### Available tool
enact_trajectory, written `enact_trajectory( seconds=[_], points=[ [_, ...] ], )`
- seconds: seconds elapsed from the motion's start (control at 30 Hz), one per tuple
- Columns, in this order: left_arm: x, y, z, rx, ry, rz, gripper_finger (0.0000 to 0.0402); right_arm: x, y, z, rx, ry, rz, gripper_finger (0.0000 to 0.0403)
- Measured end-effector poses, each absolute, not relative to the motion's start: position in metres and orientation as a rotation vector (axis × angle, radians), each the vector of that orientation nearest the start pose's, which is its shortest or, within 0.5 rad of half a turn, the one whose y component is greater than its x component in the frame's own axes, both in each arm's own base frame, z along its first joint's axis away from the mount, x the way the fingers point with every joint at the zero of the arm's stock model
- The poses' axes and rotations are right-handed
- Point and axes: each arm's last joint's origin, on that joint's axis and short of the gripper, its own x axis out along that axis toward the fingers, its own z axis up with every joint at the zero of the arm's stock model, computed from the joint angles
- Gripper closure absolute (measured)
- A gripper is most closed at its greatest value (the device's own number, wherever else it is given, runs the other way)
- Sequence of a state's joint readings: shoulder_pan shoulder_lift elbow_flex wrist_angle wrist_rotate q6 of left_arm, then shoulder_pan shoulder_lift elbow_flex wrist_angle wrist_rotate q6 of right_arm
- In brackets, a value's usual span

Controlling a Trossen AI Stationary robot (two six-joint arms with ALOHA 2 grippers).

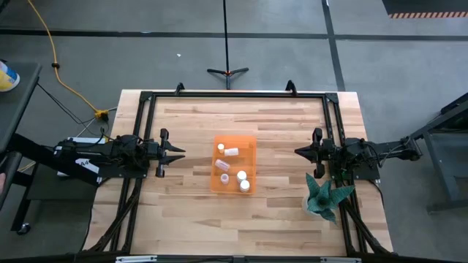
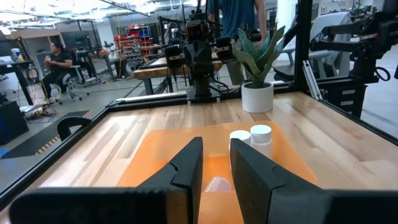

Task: Pick and place pill bottles into a basket
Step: Return to Home Position

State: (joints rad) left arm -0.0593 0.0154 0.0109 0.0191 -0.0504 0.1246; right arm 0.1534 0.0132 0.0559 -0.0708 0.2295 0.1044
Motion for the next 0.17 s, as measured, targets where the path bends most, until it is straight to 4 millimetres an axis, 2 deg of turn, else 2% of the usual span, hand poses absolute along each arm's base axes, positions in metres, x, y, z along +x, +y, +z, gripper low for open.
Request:
enact_trajectory(
  seconds=[0.17],
  points=[
    [0.0979,-0.0043,0.1678,0.124,-0.015,-0.008,0.0284,0.094,0.0079,0.1747,0.099,0.024,-0.077,0.0396]
  ],
)
